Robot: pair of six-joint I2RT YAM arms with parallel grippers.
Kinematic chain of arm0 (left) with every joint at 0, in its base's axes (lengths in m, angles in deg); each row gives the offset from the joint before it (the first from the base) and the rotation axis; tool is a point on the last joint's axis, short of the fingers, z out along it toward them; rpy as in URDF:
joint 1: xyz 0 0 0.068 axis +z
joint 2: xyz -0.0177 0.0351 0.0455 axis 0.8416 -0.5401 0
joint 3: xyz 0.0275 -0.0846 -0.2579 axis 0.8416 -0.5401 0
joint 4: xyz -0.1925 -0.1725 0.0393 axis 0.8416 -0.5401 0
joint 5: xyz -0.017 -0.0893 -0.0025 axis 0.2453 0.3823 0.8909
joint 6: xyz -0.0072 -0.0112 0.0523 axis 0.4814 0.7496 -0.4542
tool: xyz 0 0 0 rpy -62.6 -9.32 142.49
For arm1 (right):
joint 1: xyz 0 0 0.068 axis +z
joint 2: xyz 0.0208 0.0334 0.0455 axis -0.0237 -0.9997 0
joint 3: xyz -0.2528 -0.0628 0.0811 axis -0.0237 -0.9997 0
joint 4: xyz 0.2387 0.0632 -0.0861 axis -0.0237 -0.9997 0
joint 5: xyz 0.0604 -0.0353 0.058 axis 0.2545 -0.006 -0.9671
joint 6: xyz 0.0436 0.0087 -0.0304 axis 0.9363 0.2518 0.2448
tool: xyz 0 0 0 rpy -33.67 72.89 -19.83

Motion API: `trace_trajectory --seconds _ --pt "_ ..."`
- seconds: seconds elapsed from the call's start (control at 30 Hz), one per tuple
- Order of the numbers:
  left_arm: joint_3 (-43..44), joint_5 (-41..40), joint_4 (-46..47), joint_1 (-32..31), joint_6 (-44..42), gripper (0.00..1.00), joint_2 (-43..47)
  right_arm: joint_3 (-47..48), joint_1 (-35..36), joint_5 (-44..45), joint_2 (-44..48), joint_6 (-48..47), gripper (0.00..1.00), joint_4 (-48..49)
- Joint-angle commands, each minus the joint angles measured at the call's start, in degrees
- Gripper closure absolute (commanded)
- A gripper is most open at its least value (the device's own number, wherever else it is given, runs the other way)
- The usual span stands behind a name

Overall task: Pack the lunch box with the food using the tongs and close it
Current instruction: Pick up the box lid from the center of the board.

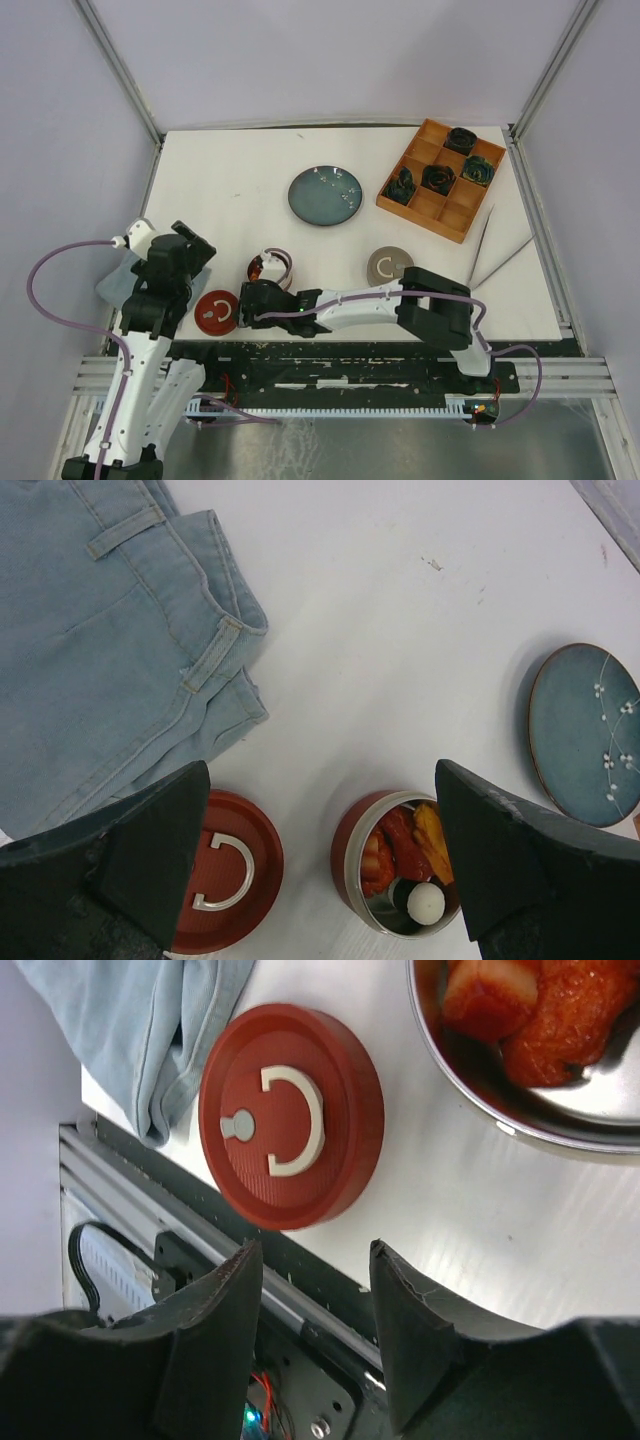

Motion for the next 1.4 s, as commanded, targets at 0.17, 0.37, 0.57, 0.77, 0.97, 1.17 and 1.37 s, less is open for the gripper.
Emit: trace_trajectory --seconds 0.17,0.37,0.57,0.77,0.97,1.17,1.37 --pt "2.5 -2.45 -0.25 0.19 -3.71 0.01 0.95 12.06 0.94 5.3 -7.73 9.38 0.47 -11.31" --pt "2.65 -2.31 -0.08 0.23 -4.53 0.01 1.88 20.44 1.2 7.0 -13.34 5.6 0.47 -20.54" --pt "1.89 -2.31 0.87 0.24 -4.94 0.01 3.47 21.25 1.24 8.07 -14.55 4.57 0.5 -22.79" --pt "1.87 -1.91 0.45 0.2 -4.86 0.01 3.33 24.61 1.4 10.47 -16.26 2.17 0.53 -27.99" --pt "1.63 -1.91 0.41 0.2 -4.81 0.01 3.01 27.58 1.38 9.73 -19.19 2.34 0.55 -31.06" --pt "1.66 -1.87 0.39 0.26 -4.9 0.01 2.54 32.81 1.41 8.77 -22.01 0.34 0.59 -35.8" --pt "1.51 -1.6 0.05 0.23 -5.2 0.01 2.27 31.54 1.19 8.11 -19.3 -3.13 0.8 -37.48"
